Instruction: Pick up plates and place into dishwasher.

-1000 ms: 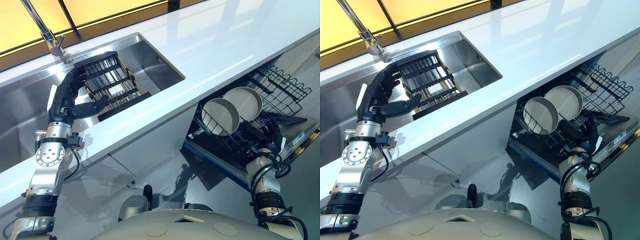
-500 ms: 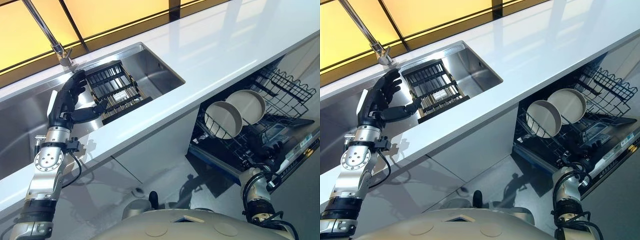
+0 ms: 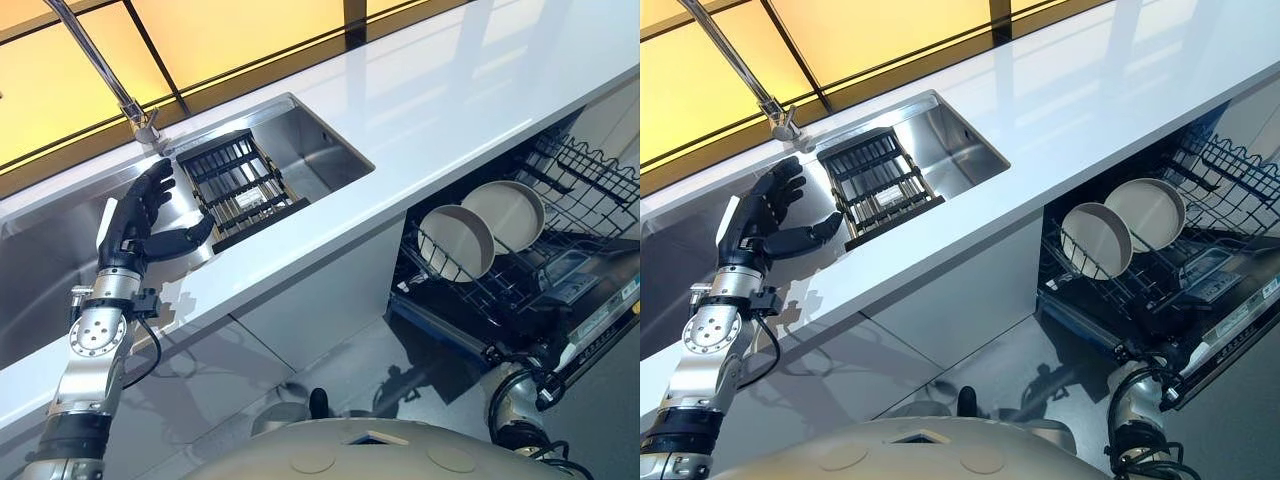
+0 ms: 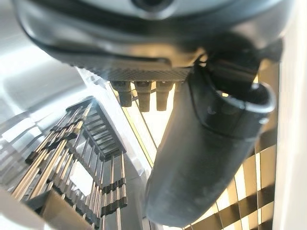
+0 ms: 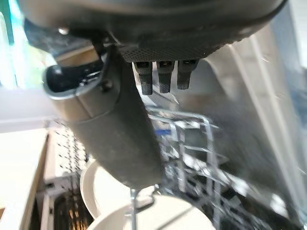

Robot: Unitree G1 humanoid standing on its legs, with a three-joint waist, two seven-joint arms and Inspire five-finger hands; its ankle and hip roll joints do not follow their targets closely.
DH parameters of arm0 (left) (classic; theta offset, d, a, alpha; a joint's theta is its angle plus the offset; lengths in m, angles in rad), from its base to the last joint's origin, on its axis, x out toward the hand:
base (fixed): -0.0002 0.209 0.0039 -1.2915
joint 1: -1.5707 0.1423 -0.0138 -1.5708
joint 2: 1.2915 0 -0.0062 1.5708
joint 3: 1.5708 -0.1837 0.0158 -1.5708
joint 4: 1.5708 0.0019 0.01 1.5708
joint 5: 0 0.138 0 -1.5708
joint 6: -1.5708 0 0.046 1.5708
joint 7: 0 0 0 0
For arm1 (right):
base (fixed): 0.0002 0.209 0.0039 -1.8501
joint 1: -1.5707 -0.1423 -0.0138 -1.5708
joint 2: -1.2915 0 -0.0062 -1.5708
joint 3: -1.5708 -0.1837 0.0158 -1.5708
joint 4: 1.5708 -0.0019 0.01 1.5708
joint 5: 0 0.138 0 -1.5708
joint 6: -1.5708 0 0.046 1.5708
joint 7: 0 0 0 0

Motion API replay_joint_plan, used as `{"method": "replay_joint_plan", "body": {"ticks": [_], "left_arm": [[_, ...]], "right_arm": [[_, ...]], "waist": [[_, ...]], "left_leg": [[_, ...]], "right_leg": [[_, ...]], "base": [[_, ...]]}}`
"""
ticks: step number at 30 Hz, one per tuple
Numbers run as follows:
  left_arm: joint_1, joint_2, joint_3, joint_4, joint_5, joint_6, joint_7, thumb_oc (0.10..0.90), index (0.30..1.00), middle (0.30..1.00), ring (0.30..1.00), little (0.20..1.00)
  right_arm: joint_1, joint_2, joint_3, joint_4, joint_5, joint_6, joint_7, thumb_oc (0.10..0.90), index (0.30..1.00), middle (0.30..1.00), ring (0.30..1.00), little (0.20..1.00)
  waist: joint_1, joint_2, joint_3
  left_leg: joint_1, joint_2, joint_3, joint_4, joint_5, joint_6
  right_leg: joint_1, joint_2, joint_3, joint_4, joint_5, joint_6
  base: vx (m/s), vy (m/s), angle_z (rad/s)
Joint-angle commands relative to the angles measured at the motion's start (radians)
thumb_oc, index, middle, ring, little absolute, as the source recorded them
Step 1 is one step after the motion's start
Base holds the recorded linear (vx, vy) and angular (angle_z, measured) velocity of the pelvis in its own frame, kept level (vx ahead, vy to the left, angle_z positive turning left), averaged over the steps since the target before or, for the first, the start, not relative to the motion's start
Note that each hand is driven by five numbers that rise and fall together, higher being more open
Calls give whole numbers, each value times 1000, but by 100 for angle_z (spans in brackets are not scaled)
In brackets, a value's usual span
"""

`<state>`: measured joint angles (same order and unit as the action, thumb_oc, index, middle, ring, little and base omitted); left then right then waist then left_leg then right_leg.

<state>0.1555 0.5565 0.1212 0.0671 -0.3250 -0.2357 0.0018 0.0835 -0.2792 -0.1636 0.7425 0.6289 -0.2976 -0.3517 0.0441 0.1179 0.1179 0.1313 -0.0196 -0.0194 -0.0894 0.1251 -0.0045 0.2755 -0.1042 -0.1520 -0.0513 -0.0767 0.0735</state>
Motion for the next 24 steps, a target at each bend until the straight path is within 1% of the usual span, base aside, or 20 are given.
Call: {"method": "replay_joint_plan", "body": {"ticks": [1,3,5,7,8,10,13,15,16,18,19,20,21,22,23,24], "left_arm": [[-104,22,84,-61,-39,-67,21,800,900,900,900,900],[-105,16,80,-71,-36,-61,26,800,900,900,900,900],[-102,8,80,-78,-33,-57,28,800,900,900,900,900],[-99,-2,83,-80,-30,-57,26,800,900,900,900,900],[-98,-6,83,-78,-30,-61,25,800,900,900,900,900],[-96,-18,74,-73,-22,-71,25,800,900,900,900,900],[-92,-31,55,-79,-14,-76,32,800,900,900,900,900],[-94,-37,35,-80,-12,-79,41,800,900,900,900,900],[-97,-44,12,-80,-13,-85,58,800,900,900,900,900],[-100,-49,-5,-82,-18,-91,73,800,900,900,900,900],[-104,-53,-18,-82,-19,-96,84,800,900,900,900,900],[-118,-53,-44,-78,-27,-111,110,800,900,900,900,900],[-122,-54,-48,-75,-29,-115,115,800,900,900,900,900],[-139,-49,-64,-69,-37,-126,133,800,900,900,900,900],[-144,-47,-65,-67,-40,-127,136,800,900,900,900,900],[-156,-42,-72,-64,-50,-130,145,800,900,900,900,900]], "right_arm": [[-100,-72,27,-49,42,-6,159,800,900,900,900,900],[-102,-76,27,-55,81,23,230,800,900,900,900,900],[-93,-65,41,-73,110,48,356,800,900,900,900,900],[-78,-53,68,-110,139,60,496,800,900,900,900,900],[-72,-48,80,-129,137,65,540,800,900,900,900,900],[-67,-44,105,-170,144,45,602,800,900,900,900,900],[-88,-54,122,-215,171,57,689,800,900,900,900,900],[-115,-68,141,-244,181,57,714,800,900,900,900,900],[-153,-86,158,-264,186,40,708,800,900,900,900,900],[-192,-105,166,-281,183,30,685,800,900,900,900,900],[-219,-117,171,-290,175,23,664,800,900,900,900,900],[-295,-142,186,-305,144,15,616,800,900,900,900,900],[-316,-147,189,-307,136,16,605,800,900,900,900,900],[-409,-166,207,-308,109,36,572,800,900,900,900,900],[-425,-169,211,-307,103,40,566,800,900,900,900,900],[-475,-178,224,-304,74,46,547,800,900,900,900,900]], "waist": [[16,10,35],[15,14,42],[14,16,48],[13,16,54],[13,17,56],[12,21,61],[15,30,67],[21,40,71],[29,54,75],[36,67,79],[40,76,82],[50,91,93],[52,95,97],[59,106,111],[60,108,115],[65,113,122]], "left_leg": [[10,-68,-27,96,-174,25],[5,-68,-30,98,-170,23],[1,-68,-32,101,-168,21],[-5,-67,-33,107,-166,18],[-9,-67,-34,109,-164,17],[-17,-67,-35,112,-158,14],[-21,-69,-40,109,-148,10],[-28,-72,-43,114,-144,8],[-39,-77,-47,122,-140,4],[-52,-81,-51,130,-138,3],[-63,-84,-54,134,-136,2],[-84,-91,-57,138,-130,2],[-89,-92,-57,139,-129,2],[-105,-97,-57,141,-125,1],[-109,-97,-56,142,-124,1],[-119,-100,-57,145,-122,0]], "right_leg": [[-144,25,-54,163,-42,-45],[-148,24,-56,165,-42,-46],[-151,24,-57,167,-43,-48],[-154,22,-62,171,-46,-49],[-157,20,-64,173,-46,-49],[-164,18,-67,177,-45,-49],[-167,15,-72,175,-42,-48],[-167,9,-76,169,-38,-48],[-173,2,-81,167,-34,-47],[-185,-4,-84,168,-32,-47],[-195,-7,-83,170,-31,-47],[-215,-12,-82,171,-26,-47],[-220,-13,-82,171,-25,-47],[-235,-17,-81,170,-21,-48],[-239,-17,-80,170,-20,-47],[-249,-20,-79,169,-16,-47]], "base": [[-3,30,6],[-4,28,6],[-1,12,2],[6,10,5],[-3,15,7],[0,0,0],[16,48,0],[33,105,1],[17,155,0],[-18,124,-1],[-80,153,-5],[-90,149,-8],[-131,175,-17],[-89,98,-18],[-104,116,-23],[-81,78,-25]]}}
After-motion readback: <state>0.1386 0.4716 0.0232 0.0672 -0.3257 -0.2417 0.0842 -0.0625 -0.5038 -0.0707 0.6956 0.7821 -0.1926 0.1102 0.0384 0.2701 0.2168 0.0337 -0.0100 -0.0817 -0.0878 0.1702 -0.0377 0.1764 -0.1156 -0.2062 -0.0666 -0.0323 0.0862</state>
